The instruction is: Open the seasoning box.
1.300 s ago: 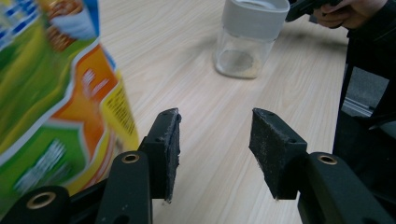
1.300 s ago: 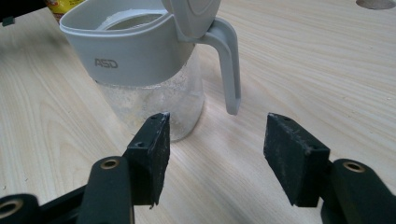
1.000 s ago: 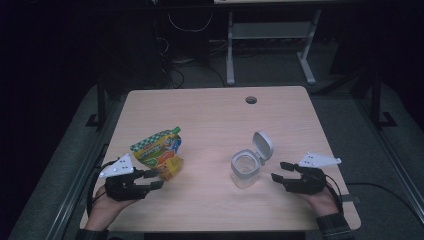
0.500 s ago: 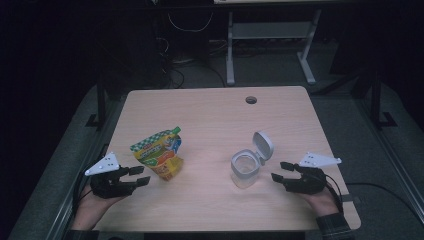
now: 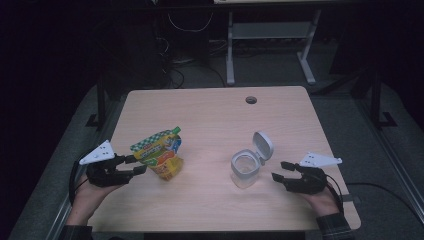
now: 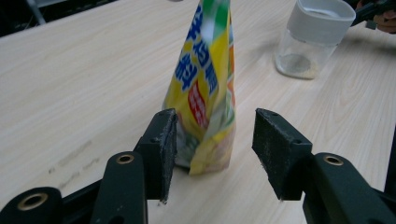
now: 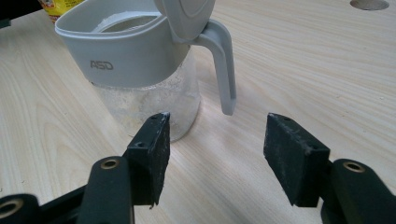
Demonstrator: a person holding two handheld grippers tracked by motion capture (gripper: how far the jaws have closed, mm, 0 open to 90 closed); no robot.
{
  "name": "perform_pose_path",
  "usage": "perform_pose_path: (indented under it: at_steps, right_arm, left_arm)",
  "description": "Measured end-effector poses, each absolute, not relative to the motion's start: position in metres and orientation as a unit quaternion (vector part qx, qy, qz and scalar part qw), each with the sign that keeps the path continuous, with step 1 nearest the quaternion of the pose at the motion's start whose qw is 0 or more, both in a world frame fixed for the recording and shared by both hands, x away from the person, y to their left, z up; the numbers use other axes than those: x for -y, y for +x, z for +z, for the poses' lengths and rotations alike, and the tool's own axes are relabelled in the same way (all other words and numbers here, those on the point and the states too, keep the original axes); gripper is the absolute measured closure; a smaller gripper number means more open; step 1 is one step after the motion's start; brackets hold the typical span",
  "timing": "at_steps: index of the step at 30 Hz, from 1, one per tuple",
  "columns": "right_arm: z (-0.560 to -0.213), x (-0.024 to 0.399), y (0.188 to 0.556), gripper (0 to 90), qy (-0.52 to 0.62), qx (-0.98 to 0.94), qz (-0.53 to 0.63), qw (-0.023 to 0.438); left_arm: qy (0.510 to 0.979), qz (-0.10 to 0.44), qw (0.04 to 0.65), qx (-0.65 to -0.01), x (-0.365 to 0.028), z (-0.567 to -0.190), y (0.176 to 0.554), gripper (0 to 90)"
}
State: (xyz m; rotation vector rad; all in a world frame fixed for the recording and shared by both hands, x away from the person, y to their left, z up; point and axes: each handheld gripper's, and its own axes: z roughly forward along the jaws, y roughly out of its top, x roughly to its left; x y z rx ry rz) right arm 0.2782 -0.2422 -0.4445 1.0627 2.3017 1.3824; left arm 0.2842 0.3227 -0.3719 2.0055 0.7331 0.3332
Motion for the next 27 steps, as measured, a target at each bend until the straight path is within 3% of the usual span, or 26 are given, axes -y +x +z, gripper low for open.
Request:
perform_pose_path:
  at_steps: [15,20,27]
  right_arm:
    - [-0.445,0.242,0.278,40.5,0.366,-0.791,0.474,0.126]
    - [-0.445,0.242,0.278,40.6,0.368,-0.790,0.474,0.126]
    - [-0.445,0.242,0.278,40.6,0.369,-0.791,0.472,0.125]
  left_arm:
    - [0.820,0.134,0.482,-0.276,-0.305,-0.362,0.300,55.0]
    - [0.822,0.137,0.481,-0.273,-0.301,-0.361,0.302,64.2]
    - [0.822,0.138,0.480,-0.273,-0.300,-0.360,0.303,84.6]
